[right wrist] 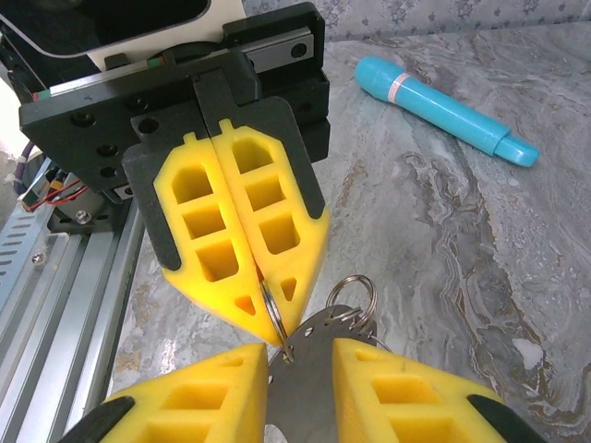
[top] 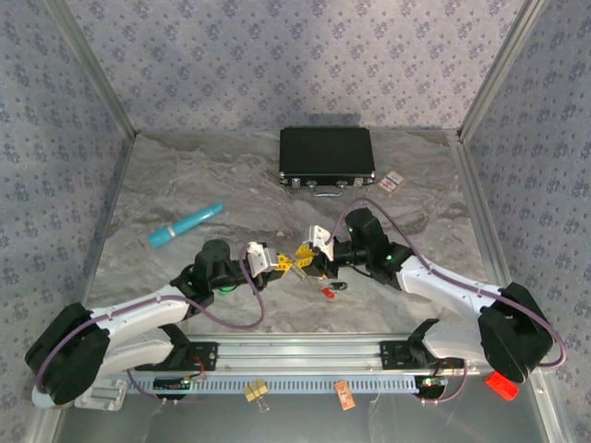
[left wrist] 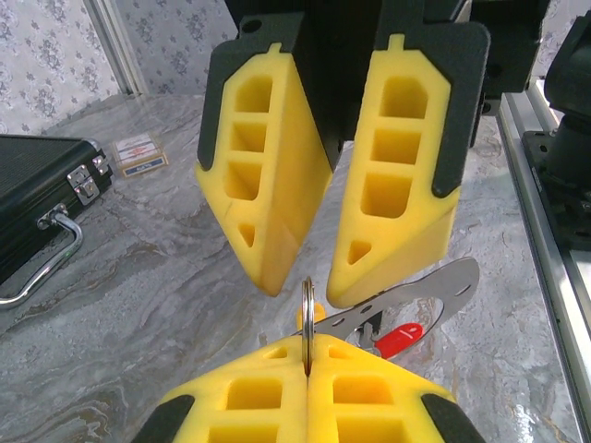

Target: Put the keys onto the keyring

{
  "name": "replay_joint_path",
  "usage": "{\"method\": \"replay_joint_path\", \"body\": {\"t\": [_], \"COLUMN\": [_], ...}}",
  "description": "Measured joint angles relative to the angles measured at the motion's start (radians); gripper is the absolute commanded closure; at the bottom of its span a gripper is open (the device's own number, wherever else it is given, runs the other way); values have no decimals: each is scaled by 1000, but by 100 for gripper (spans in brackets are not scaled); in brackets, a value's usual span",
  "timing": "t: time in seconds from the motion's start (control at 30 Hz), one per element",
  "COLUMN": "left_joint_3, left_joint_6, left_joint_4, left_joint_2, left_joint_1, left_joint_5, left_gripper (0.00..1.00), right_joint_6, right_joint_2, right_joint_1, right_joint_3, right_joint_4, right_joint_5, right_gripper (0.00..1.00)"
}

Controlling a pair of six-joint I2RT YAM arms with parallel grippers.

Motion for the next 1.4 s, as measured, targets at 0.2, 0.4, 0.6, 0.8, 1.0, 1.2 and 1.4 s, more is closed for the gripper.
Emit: {"method": "replay_joint_path", "body": {"t": [0.2, 0.4, 0.6, 0.8, 1.0, 1.2, 1.4], "left_joint_3": [0, -5, -5, -3, -3, -2, 10], "left_joint_6": [-1, -14, -24, -6, 4, 12, 15], "left_joint_4": [5, 11, -17, -110, -161, -181, -180], "left_joint_2": [1, 6, -8, -75, -86, -86, -86], "left_joint_1": [0, 0, -1, -1, -1, -1, -1], "left_joint_5": [6, -4, -43, -82, -87, -76, -60], "left_gripper": [100, 84, 74, 74, 74, 74, 75], "right_joint_6": [6, 11, -17, -147, -255, -306, -320], "right_joint_2": [24, 36, 35, 37, 60, 86, 115], "right_joint_1": [0, 4, 19, 80, 139, 182, 200], "right_joint_3": [0, 0, 31, 151, 257, 315, 340], "right_joint_4": [20, 27, -38, -266, -440, -528, -558], "right_joint_5": [-14, -26, 6, 134, 267, 352, 383], "right_gripper": [86, 100, 100, 100, 100, 100, 100]}}
